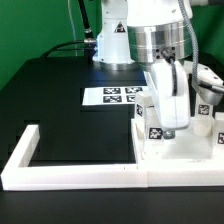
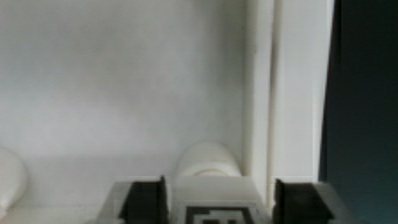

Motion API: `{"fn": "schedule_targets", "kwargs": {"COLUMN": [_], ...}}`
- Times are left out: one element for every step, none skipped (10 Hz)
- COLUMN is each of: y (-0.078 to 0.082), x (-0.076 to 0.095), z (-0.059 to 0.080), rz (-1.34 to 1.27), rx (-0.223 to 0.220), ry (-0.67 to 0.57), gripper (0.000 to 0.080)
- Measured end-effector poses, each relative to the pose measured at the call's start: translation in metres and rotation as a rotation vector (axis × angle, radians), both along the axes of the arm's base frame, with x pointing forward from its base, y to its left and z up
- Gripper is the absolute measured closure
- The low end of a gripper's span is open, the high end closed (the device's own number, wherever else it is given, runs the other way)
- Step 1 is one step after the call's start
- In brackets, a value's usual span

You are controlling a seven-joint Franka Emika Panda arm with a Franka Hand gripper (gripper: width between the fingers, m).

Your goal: Assemble square table

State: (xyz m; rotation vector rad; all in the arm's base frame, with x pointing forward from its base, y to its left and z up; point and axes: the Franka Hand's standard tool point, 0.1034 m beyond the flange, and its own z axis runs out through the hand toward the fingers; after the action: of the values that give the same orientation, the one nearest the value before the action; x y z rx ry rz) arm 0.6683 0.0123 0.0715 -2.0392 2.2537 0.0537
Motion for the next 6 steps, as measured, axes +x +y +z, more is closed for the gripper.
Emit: {"fn": "schedule_targets", "kwargs": {"y": [0.0,0.0,0.0,0.0,0.0,-0.001], "x": [0.0,0.0,0.0,-0.001,-0.005,-0.012], "z": [-0.001,-0.001,-0.001,-0.001,-0.004,-0.007], "rz": [-0.017,-0.015,0.003,0.046,0.188,0.38], "rx": [0.001,0.001,-0.001,-0.003,-0.014,-0.032], "ry": [0.002,0.002,0.001,-0.003,0.005,0.026], "gripper": [0.0509,0.0509,0.0426,0.0253,0.0253,0.0169]}}
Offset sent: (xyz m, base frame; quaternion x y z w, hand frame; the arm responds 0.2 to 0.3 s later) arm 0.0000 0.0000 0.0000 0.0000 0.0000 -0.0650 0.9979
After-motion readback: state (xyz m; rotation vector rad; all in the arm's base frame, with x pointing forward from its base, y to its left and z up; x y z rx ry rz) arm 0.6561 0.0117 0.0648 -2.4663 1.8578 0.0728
